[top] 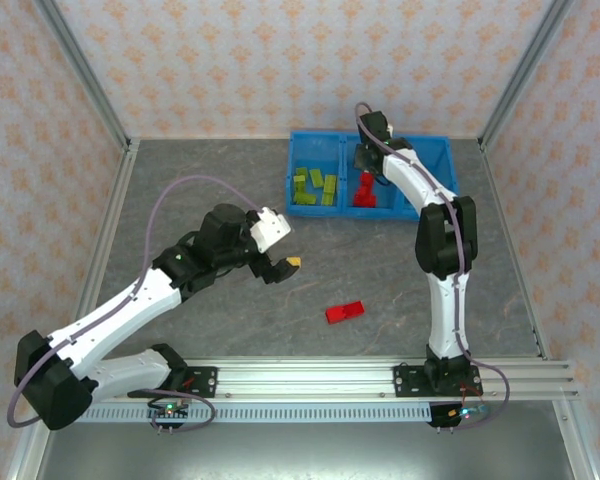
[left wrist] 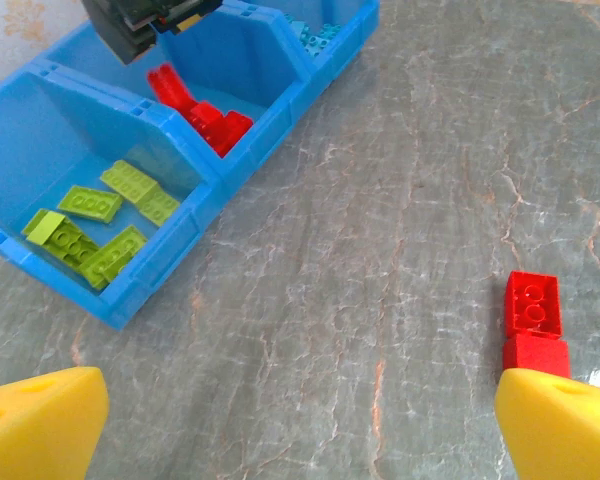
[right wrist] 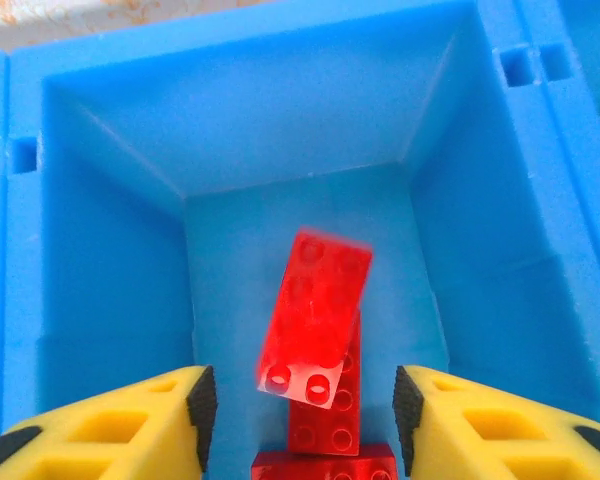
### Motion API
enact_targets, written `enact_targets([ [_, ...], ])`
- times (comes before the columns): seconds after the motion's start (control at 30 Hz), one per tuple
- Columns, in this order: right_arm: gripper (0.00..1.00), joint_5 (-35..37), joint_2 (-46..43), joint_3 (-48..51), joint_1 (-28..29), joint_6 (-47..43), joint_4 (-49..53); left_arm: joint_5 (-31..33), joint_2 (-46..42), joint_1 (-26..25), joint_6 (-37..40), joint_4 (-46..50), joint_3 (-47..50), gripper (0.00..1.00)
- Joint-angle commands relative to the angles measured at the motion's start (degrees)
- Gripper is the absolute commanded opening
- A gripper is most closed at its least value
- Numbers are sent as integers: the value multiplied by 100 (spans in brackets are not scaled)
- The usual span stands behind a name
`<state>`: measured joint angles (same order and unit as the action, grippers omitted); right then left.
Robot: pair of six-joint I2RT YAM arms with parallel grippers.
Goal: Sort the legos into containers by color
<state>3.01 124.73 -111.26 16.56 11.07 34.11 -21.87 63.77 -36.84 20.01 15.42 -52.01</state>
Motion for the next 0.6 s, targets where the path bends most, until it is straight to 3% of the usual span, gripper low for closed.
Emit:
enact_targets([
  [0.0,54,25,-432,-241,1,-139,383,178,217,-243,-150,-179,-214,100],
  [0.13,54,102,-920,-183,5,-89,848,418,647,-714,-32,-8,-433,100],
  [0.23,55,123,-1750,482,5,84,818,395,957,-1100,-32,241,-637,100],
  [0.4,71,136,-3052,1724,5,237,647,-55,1370,-1688,21,248,-528,100],
  [0.57,80,230,-3552,2237,5,312,865,-39,2289,-1859,394,98,-563,96],
])
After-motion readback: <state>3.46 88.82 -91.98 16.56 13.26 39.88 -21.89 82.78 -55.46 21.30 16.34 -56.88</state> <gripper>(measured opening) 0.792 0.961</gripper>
